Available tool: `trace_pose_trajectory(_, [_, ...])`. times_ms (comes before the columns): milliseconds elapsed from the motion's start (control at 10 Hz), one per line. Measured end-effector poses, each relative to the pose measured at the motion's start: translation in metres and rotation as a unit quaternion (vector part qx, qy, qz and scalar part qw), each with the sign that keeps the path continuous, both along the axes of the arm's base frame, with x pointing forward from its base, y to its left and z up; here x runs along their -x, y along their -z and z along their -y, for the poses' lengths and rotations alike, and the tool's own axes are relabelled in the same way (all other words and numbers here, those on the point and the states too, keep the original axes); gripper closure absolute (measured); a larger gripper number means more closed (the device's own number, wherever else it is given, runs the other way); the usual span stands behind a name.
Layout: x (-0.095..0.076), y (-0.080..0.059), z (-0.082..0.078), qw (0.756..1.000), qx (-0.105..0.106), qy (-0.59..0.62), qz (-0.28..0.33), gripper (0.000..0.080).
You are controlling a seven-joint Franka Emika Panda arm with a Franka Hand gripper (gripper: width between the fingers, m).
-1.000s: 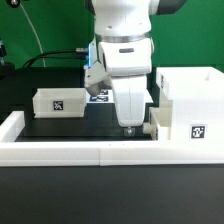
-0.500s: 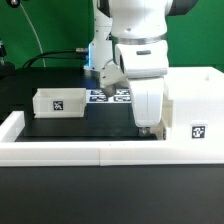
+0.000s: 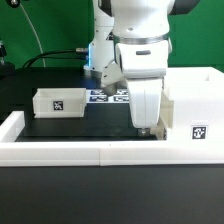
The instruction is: Assemble drawer
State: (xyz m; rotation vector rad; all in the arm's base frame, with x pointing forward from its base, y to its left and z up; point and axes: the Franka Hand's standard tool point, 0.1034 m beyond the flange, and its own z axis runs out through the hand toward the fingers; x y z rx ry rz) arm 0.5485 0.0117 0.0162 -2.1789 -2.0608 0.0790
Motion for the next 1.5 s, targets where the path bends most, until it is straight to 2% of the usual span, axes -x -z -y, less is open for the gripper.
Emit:
trace_pose_trajectory(300, [0.013,-0.002,0.037,1.0,0.004,0.021,0.005,0.015])
trace_pose_trajectory(500, [0.026,-0.004,0.049,1.0,0.006,0.031,-0.001,0.015])
trace_pose_trajectory(1000, [0.065,-0.042,0.089,0.997,0.024,0.072,0.018,0.015])
trace_pose_trajectory(1500, [0.065,-0.039,0.086,0.983,0.034,0.182,0.009,0.015])
